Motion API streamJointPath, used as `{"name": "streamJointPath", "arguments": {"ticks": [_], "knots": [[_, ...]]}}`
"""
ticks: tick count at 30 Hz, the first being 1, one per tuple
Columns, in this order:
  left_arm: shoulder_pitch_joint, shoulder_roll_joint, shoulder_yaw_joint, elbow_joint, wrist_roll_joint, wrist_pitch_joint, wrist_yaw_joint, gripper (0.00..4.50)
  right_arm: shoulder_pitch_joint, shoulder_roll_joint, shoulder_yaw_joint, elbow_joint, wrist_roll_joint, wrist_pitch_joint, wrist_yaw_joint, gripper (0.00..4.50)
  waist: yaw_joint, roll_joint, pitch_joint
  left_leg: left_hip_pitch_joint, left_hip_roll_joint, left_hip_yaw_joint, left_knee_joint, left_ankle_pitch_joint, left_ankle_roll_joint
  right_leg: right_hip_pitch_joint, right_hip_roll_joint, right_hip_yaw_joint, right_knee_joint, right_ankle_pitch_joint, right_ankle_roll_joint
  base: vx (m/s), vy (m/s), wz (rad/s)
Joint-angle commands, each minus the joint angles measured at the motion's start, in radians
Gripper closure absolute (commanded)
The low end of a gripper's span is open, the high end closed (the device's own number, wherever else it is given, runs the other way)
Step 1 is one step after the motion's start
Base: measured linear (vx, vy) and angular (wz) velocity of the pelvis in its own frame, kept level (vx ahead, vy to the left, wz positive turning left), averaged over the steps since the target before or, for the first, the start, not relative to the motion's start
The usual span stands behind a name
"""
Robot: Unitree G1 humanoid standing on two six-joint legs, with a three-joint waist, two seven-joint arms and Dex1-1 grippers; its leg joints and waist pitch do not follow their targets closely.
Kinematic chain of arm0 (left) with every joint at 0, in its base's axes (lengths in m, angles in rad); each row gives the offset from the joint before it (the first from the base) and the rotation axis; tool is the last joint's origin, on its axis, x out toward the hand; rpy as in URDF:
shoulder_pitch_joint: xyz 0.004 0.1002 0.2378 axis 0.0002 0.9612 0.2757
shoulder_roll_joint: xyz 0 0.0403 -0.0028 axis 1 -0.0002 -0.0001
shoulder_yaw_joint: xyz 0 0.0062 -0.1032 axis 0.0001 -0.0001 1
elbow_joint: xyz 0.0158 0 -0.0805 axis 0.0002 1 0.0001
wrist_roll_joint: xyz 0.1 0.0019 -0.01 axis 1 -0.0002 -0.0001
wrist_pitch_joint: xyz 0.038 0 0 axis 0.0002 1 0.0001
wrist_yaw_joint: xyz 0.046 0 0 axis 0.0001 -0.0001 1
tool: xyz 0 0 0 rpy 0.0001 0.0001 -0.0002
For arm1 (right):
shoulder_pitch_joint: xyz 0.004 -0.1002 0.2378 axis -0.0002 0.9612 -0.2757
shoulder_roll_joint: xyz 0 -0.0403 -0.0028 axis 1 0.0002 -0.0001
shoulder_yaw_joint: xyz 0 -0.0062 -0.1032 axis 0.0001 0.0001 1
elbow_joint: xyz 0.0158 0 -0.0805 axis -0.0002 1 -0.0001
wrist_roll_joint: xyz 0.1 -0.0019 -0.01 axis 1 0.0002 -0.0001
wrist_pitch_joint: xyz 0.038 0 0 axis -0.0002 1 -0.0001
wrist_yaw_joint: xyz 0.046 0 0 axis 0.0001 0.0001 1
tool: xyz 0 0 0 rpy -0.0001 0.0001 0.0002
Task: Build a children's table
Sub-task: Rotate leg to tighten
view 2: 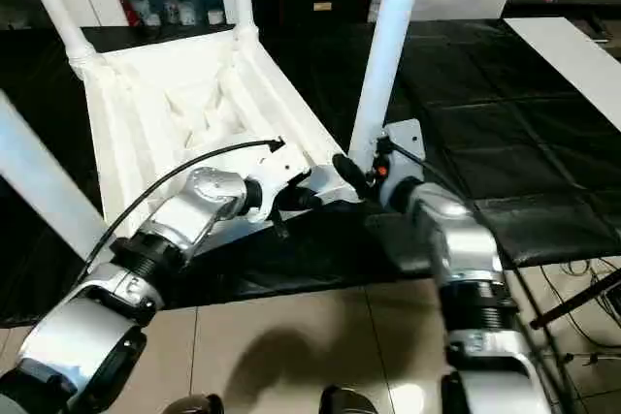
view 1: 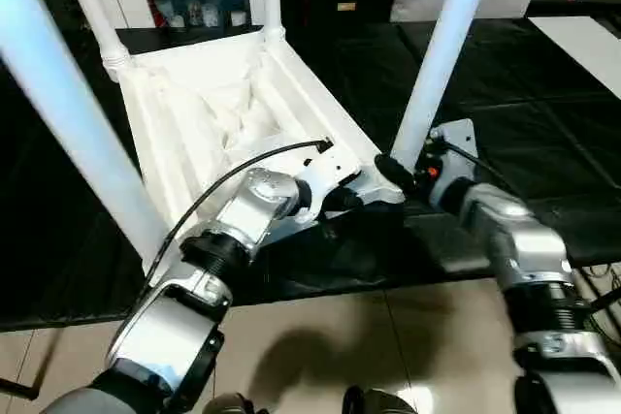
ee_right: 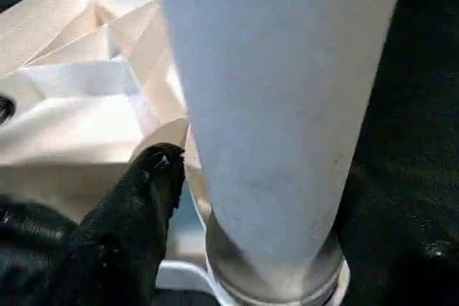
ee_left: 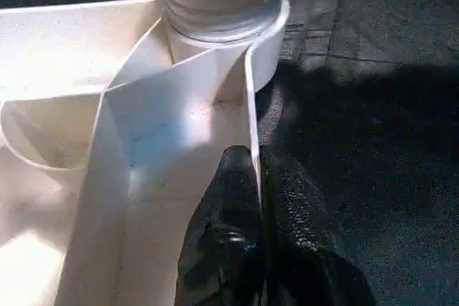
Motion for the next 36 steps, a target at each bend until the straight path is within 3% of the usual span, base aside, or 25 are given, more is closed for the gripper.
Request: {"name": "streamJointPath", "arguments": {"ticks": [1,6,10,11,14,16,24,25,30,33,35,36], "knots": [[0.031,0.031,-0.030,-0.013,0.007,-0.078,-0.080,4.50,0.020,-0.048,0.033,-0.017,0.015,-0.017,0.111,0.71,0.011,-0.012,-0.071,0.000,0.011,0.003,-0.049,-0.163,0.109,0.067,-0.056,0.036,-0.070,-0.262,-0.209,0.000,0.000,0.00],[0.059,0.109,-0.093,-0.040,0.009,-0.186,-0.269,4.50,0.047,-0.188,0.091,-0.043,0.007,-0.070,0.360,0.60,0.022,-0.010,-0.066,0.004,0.018,0.003,-0.053,-0.200,0.106,0.062,-0.059,0.039,-0.075,-0.325,-0.200,0.000,0.000,0.00],[0.064,0.149,-0.127,-0.049,0.004,-0.242,-0.386,4.50,0.067,-0.267,0.142,-0.058,0.035,-0.091,0.548,0.60,0.035,-0.010,-0.070,0.008,0.024,0.007,-0.051,-0.208,0.108,0.061,-0.058,0.040,-0.067,-0.285,-0.224,0.000,0.000,0.00],[0.065,0.158,-0.134,-0.054,0.000,-0.254,-0.422,4.50,0.068,-0.280,0.151,-0.059,0.043,-0.094,0.591,0.85,0.040,-0.009,-0.072,0.007,0.026,0.006,-0.050,-0.202,0.110,0.062,-0.060,0.040,-0.063,-0.272,-0.232,0.000,0.000,0.00],[0.070,0.175,-0.149,-0.072,-0.017,-0.276,-0.504,4.50,0.065,-0.304,0.168,-0.060,0.067,-0.089,0.677,0.85,0.050,-0.008,-0.074,0.010,0.028,0.007,-0.049,-0.189,0.112,0.061,-0.061,0.041,-0.058,-0.237,-0.251,0.000,0.000,0.00],[0.072,0.187,-0.160,-0.086,-0.026,-0.290,-0.558,4.50,0.062,-0.318,0.182,-0.063,0.084,-0.078,0.735,1.15,0.058,-0.009,-0.076,0.008,0.029,0.006,-0.048,-0.175,0.114,0.063,-0.063,0.042,-0.052,-0.214,-0.263,0.000,0.000,0.00],[0.060,0.200,-0.164,-0.066,-0.015,-0.327,-0.589,4.50,0.069,-0.323,0.217,-0.076,0.102,-0.060,0.817,1.72,0.067,-0.009,-0.074,0.009,0.028,0.006,-0.050,-0.192,0.094,0.062,-0.065,0.041,-0.058,-0.265,-0.244,0.000,0.000,0.00],[0.059,0.200,-0.162,-0.064,-0.014,-0.328,-0.590,4.50,0.073,-0.324,0.221,-0.082,0.108,-0.051,0.828,1.96,0.067,-0.012,-0.075,0.008,0.028,0.005,-0.050,-0.192,0.093,0.063,-0.065,0.041,-0.057,-0.274,-0.238,0.000,0.000,0.00],[0.062,0.202,-0.161,-0.069,-0.020,-0.321,-0.594,4.50,0.080,-0.329,0.224,-0.093,0.123,-0.034,0.844,2.25,0.069,-0.013,-0.078,0.007,0.027,0.006,-0.048,-0.165,0.095,0.063,-0.064,0.042,-0.053,-0.247,-0.239,0.000,0.000,0.00],[0.065,0.191,-0.143,-0.071,-0.036,-0.276,-0.576,4.50,0.090,-0.318,0.203,-0.113,0.157,0.005,0.838,2.36,0.070,-0.015,-0.077,0.006,0.027,0.007,-0.047,-0.160,0.100,0.064,-0.063,0.042,-0.054,-0.243,-0.239,0.000,0.000,0.00],[0.056,0.157,-0.102,-0.075,-0.062,-0.160,-0.510,4.50,0.099,-0.286,0.177,-0.150,0.175,0.059,0.763,2.38,0.071,-0.015,-0.074,0.007,0.026,0.006,-0.048,-0.162,0.098,0.063,-0.063,0.041,-0.056,-0.262,-0.236,0.000,0.000,0.00],[0.056,0.155,-0.100,-0.075,-0.064,-0.155,-0.507,4.50,0.100,-0.284,0.176,-0.152,0.175,0.062,0.758,2.39,0.071,-0.015,-0.074,0.007,0.026,0.006,-0.048,-0.162,0.098,0.063,-0.063,0.041,-0.056,-0.262,-0.236,0.000,0.000,0.00]]}}
